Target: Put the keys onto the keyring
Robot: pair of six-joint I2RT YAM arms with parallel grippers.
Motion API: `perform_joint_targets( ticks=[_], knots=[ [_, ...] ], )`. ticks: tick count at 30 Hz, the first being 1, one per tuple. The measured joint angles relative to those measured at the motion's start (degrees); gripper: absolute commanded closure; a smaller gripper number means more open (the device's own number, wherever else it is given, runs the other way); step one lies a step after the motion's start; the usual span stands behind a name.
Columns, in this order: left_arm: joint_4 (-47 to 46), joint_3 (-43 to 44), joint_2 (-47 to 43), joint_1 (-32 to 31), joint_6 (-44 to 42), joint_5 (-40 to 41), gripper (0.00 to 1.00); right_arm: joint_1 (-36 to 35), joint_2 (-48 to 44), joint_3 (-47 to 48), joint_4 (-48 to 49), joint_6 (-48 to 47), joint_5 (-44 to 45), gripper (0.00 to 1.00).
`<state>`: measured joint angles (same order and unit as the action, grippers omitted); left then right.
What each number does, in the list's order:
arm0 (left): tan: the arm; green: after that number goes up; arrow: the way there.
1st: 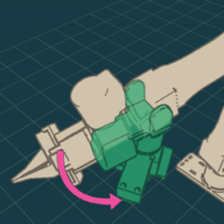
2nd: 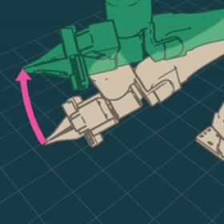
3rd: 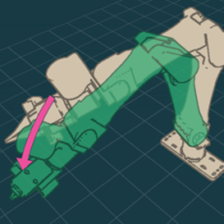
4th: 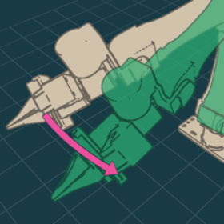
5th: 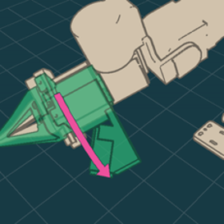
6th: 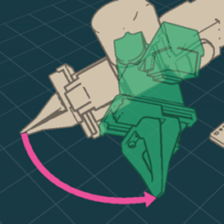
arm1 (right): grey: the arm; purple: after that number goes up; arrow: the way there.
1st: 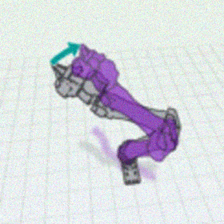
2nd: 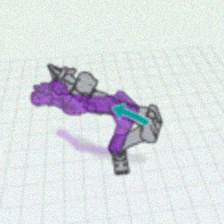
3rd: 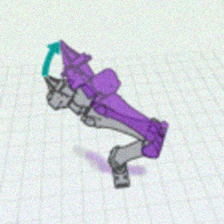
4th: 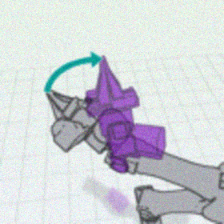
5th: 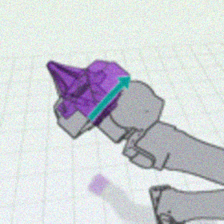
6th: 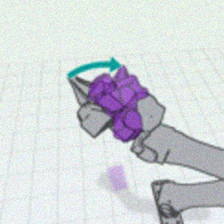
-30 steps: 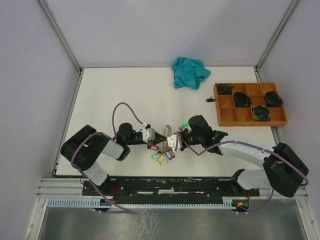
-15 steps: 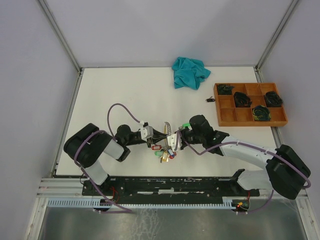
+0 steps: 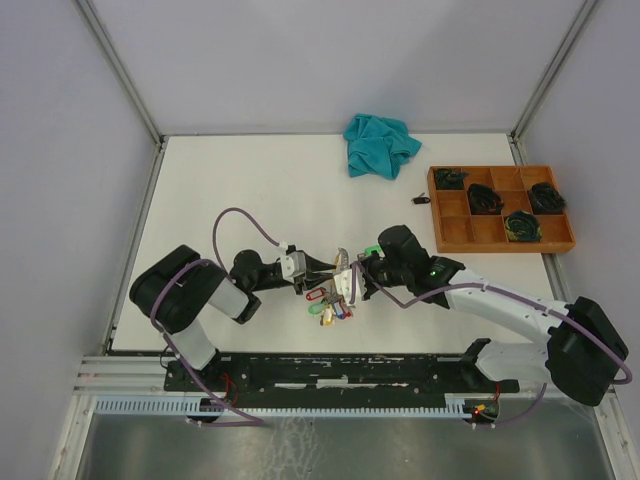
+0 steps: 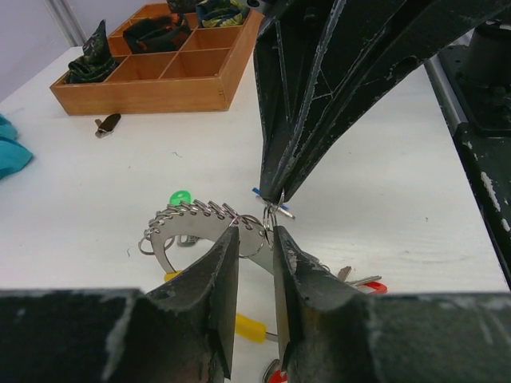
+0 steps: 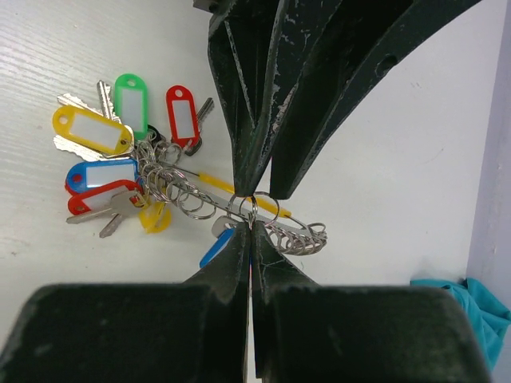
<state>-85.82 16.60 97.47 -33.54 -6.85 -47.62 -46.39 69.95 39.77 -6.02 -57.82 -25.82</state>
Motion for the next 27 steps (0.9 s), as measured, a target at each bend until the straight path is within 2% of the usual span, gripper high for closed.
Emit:
perform_joint_targets(
  ticks=[10,17,21,27],
  knots=[
    [4.96,2.38,-0.37,0.04,-1.81,-3.98,0.68,0.00,0.26,2.71,-5.25,-2.51,-0.92,0.99],
    [8.02,4.13,-0.37,0.04,-1.99,-7.50,0.81,0.00,0.57,3.30,-6.12,-3.13,-1.29,0.99],
    [9.60,4.98,-0.37,0.07,-2.01,-9.05,0.96,0.00,0.90,3.30,-6.19,-3.17,-1.46,0.99],
    [11.63,5.70,-0.37,0.11,-2.01,-9.70,0.97,0.00,0.90,3.30,-7.06,-3.15,-1.33,0.99]
  ],
)
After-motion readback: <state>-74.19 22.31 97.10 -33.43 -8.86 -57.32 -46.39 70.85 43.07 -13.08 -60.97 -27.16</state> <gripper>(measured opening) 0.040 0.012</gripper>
